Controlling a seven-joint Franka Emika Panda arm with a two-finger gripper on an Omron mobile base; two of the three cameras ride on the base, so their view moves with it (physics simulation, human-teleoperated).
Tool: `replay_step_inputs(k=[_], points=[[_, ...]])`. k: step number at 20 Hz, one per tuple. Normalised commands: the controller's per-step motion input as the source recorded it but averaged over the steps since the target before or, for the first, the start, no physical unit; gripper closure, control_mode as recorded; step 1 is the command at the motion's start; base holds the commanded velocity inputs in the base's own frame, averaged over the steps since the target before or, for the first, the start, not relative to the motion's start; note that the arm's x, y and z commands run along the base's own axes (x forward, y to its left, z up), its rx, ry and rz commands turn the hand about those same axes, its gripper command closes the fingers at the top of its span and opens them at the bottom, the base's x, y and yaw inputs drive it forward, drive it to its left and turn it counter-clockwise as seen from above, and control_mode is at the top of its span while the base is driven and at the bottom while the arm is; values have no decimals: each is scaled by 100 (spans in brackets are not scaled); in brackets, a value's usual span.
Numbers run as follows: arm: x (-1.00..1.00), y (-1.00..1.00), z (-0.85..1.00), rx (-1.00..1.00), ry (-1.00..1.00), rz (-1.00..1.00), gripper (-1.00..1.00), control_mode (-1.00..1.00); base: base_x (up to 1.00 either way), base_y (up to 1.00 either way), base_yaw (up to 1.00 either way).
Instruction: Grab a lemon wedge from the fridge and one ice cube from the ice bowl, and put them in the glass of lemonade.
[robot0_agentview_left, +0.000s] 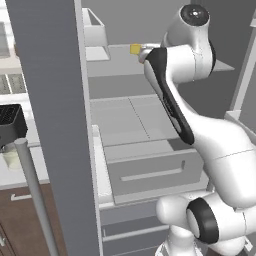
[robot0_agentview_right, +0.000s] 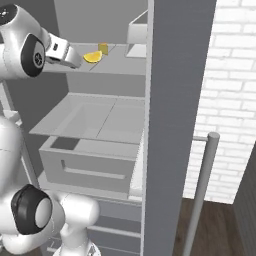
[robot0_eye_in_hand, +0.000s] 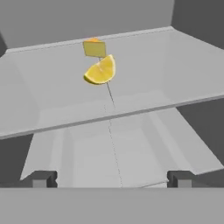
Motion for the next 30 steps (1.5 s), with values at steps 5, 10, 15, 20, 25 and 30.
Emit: replay_step_inputs(k=[5, 10, 15, 20, 25, 30], points=[[32, 0, -6, 0, -11, 9, -100, -100, 0, 0, 0], [77, 0, 5, 0, -3, 11, -100, -100, 0, 0, 0], [59, -3, 18, 0, 0, 3, -100, -100, 0, 0, 0], [38, -12, 10, 0, 2, 0, -100, -100, 0, 0, 0], [39, -3, -3, 0, 7, -5, -100, -100, 0, 0, 0], [21, 0, -3, 0, 8, -6, -100, -100, 0, 0, 0]])
